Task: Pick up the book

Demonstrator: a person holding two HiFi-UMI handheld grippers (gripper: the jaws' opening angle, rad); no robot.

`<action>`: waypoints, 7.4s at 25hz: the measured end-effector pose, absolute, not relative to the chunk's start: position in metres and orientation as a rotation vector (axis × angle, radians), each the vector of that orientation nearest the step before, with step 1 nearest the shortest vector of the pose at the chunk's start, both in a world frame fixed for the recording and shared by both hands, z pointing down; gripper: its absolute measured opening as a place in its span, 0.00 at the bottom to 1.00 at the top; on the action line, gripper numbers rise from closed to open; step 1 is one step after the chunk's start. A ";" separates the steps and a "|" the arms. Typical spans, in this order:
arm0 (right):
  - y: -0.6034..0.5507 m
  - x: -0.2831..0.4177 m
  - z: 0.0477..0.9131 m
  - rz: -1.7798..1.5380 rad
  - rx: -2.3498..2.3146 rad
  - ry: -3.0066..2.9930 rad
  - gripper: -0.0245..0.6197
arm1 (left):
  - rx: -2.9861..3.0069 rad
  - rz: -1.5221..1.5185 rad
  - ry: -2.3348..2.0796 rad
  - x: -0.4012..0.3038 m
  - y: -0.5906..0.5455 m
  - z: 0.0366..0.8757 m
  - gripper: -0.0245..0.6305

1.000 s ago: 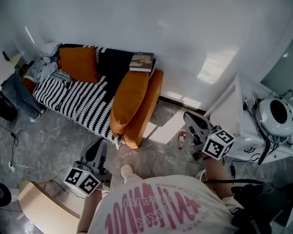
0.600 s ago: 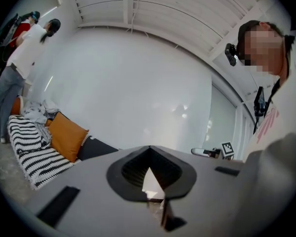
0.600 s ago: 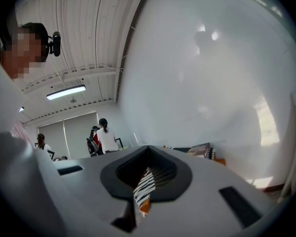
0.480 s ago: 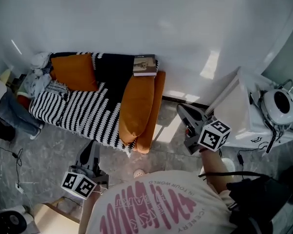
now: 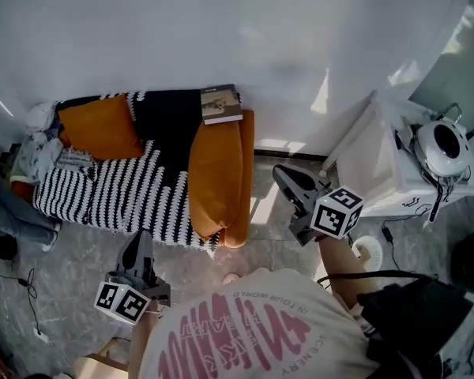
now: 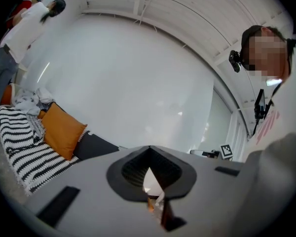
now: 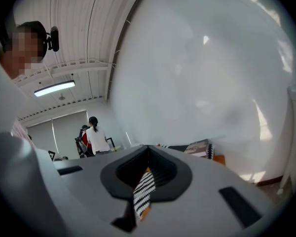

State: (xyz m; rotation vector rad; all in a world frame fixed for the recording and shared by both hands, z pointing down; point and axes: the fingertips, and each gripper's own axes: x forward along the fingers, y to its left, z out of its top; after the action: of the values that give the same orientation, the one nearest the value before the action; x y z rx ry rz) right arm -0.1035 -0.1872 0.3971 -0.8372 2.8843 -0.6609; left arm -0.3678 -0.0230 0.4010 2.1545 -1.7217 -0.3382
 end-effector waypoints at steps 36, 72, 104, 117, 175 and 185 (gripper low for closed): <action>-0.388 -0.138 0.431 -0.840 -0.634 2.983 0.05 | 1.921 -0.376 -1.954 -0.381 -0.159 0.391 0.05; -0.611 -0.218 0.664 -2.132 -0.539 2.516 0.51 | 1.244 -0.237 -2.390 -0.378 -0.132 0.393 0.05; -0.614 -0.244 0.612 -2.226 -0.281 2.068 0.28 | 1.265 -0.299 -2.369 -0.376 -0.125 0.412 0.05; -0.479 -0.203 0.506 -2.157 -0.129 1.864 0.28 | 1.558 -0.357 -2.213 -0.366 -0.120 0.397 0.05; -0.272 0.022 0.463 -1.948 -0.159 1.870 0.28 | 1.924 -0.363 -1.937 -0.220 -0.063 0.393 0.05; -0.274 0.025 0.465 -1.929 -0.193 1.859 0.28 | 1.958 -0.342 -1.909 -0.220 -0.069 0.392 0.05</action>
State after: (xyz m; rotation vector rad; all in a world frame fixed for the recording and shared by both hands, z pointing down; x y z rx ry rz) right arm 0.0246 -0.2743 0.4655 -0.1934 1.8585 -1.9289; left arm -0.2203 -0.0691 0.3924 1.9576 -1.9092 -0.3425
